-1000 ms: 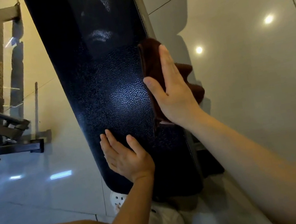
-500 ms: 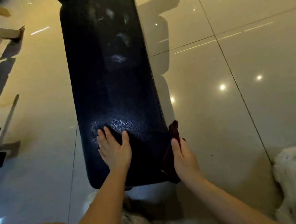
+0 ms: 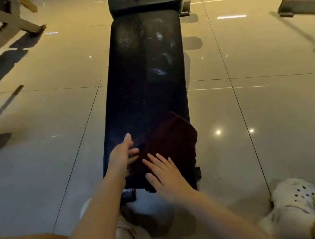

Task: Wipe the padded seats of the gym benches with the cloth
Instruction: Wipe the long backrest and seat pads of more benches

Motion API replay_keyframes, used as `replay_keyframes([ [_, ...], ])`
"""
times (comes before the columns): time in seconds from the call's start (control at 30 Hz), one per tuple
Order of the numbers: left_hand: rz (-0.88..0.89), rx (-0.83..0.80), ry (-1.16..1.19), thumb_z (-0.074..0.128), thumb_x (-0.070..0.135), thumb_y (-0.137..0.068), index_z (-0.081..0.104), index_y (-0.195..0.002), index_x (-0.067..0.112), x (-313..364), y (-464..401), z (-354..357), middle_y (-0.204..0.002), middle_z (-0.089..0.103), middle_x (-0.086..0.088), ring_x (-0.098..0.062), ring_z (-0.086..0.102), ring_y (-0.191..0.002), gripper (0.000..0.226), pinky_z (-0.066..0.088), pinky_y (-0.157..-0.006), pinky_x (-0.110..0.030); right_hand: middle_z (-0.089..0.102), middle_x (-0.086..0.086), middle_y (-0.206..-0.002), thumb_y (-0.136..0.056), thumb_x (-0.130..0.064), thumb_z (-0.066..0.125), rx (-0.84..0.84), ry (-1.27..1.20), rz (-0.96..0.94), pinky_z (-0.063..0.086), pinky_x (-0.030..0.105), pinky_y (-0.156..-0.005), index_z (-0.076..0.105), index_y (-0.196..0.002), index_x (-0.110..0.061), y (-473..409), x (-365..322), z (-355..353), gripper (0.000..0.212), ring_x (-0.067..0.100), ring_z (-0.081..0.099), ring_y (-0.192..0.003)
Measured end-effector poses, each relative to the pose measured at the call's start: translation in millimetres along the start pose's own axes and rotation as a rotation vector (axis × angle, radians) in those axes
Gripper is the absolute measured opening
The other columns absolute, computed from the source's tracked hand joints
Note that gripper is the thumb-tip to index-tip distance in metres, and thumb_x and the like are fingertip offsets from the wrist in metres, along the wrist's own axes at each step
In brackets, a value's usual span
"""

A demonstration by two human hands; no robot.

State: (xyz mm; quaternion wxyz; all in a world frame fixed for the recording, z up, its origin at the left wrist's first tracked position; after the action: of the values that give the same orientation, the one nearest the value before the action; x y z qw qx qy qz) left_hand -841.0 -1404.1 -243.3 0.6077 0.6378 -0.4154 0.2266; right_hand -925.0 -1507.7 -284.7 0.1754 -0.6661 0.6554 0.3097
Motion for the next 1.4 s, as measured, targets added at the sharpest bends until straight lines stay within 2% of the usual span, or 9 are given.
replay_keyframes([
  [0.1, -0.001, 0.03, -0.148, 0.064, 0.03, -0.093, 0.061, -0.108, 0.017, -37, -3, -14, -0.114, 0.066, -0.007, -0.017, 0.061, -0.094, 0.02, 0.046, -0.076, -0.033, 0.012, -0.005, -0.163, -0.104, -0.043, 0.035, 0.01, 0.044, 0.001, -0.007, 0.033, -0.122, 0.029, -0.153, -0.024, 6, 8, 8, 0.053, 0.007, -0.002, -0.149],
  [0.27, 0.076, 0.056, -0.278, 0.076, 0.008, -0.082, 0.06, -0.108, 0.017, -50, -11, -18, -0.095, 0.064, 0.0, -0.012, 0.059, -0.086, 0.032, 0.041, -0.075, -0.021, 0.022, 0.002, -0.161, -0.102, -0.039, 0.043, 0.467, 0.033, 0.208, 0.008, 0.037, -0.123, 0.03, -0.152, -0.016, -10, 22, -50, 0.057, 0.018, 0.01, -0.15],
  [0.43, 0.082, 0.102, -0.38, 0.075, -0.002, -0.079, 0.058, -0.092, 0.018, -58, -14, -17, -0.077, 0.057, 0.005, -0.014, 0.057, -0.079, 0.029, 0.038, -0.062, -0.013, -0.01, 0.006, -0.164, -0.102, -0.054, 0.018, 0.258, 0.355, 0.405, -0.01, 0.045, -0.119, -0.002, -0.156, -0.014, -63, 49, -51, 0.07, 0.026, -0.013, -0.15],
  [0.67, -0.146, -0.192, -0.845, 0.076, 0.017, -0.079, 0.063, -0.08, 0.021, -93, -5, -27, -0.081, 0.066, 0.002, -0.013, 0.063, -0.081, 0.014, 0.049, -0.069, -0.023, 0.025, 0.011, -0.16, -0.097, -0.057, 0.028, 0.259, 0.57, 0.068, 0.007, 0.051, -0.12, 0.028, -0.153, -0.012, -35, 34, 6, 0.072, 0.03, 0.017, -0.149],
  [0.9, 0.111, 0.199, -0.423, 0.067, 0.028, -0.089, 0.062, -0.083, 0.023, -60, -14, -44, -0.086, 0.066, 0.005, -0.021, 0.065, -0.088, 0.01, 0.053, -0.083, -0.036, 0.03, 0.007, -0.158, -0.097, -0.054, 0.028, 0.289, 0.611, 0.077, 0.013, 0.048, -0.119, 0.03, -0.151, -0.016, 19, 44, 45, 0.066, 0.025, 0.023, -0.147],
  [1.0, 0.375, 0.348, -0.497, 0.062, 0.022, -0.093, 0.062, -0.11, 0.016, -39, -14, -33, -0.105, 0.061, 0.0, -0.017, 0.056, -0.101, 0.018, 0.039, -0.084, -0.027, 0.027, 0.004, -0.158, -0.101, -0.054, 0.02, 0.32, 0.584, 0.069, 0.012, 0.045, -0.119, 0.028, -0.151, -0.017, 9, 47, 34, 0.062, 0.022, 0.022, -0.147],
  [1.1, 0.532, 0.476, -0.62, 0.056, 0.025, -0.095, 0.054, -0.129, 0.014, -28, -29, -27, -0.127, 0.053, -0.009, -0.027, 0.049, -0.117, 0.036, 0.037, -0.095, -0.037, 0.025, 0.006, -0.159, -0.1, -0.054, 0.026, 0.42, 0.595, 0.053, 0.011, 0.045, -0.12, 0.028, -0.152, -0.016, -13, 55, 6, 0.065, 0.022, 0.019, -0.148],
  [1.27, 0.317, 0.635, -0.687, 0.03, 0.047, -0.099, 0.031, -0.148, 0.016, -37, -74, -30, -0.15, 0.038, -0.015, -0.035, 0.036, -0.135, 0.058, 0.024, -0.11, -0.053, 0.012, 0.006, -0.162, -0.1, -0.054, 0.022, 0.459, 0.695, 0.018, 0.005, 0.045, -0.122, 0.02, -0.154, -0.012, -96, 81, -82, 0.069, 0.024, 0.009, -0.15],
  [1.4, 0.302, 0.726, -0.68, 0.021, 0.05, -0.095, 0.032, -0.148, 0.017, -44, -83, -20, -0.147, 0.042, -0.015, -0.037, 0.042, -0.13, 0.064, 0.028, -0.106, -0.053, 0.027, 0.008, -0.159, -0.103, -0.053, 0.022, 0.523, 0.705, -0.044, 0.012, 0.049, -0.121, 0.028, -0.152, -0.011, -109, 80, -93, 0.065, 0.026, 0.019, -0.149],
])
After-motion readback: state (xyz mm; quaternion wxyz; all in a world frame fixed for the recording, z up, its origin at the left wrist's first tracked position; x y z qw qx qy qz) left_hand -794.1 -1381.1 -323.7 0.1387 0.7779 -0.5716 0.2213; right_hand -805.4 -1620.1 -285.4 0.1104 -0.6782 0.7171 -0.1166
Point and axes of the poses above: each hand's wrist, its own y-axis away from the middle knuckle, its own z-axis out of the palm, x = y × z, the point moved 5 cm from there along -y, towards the middle knuckle
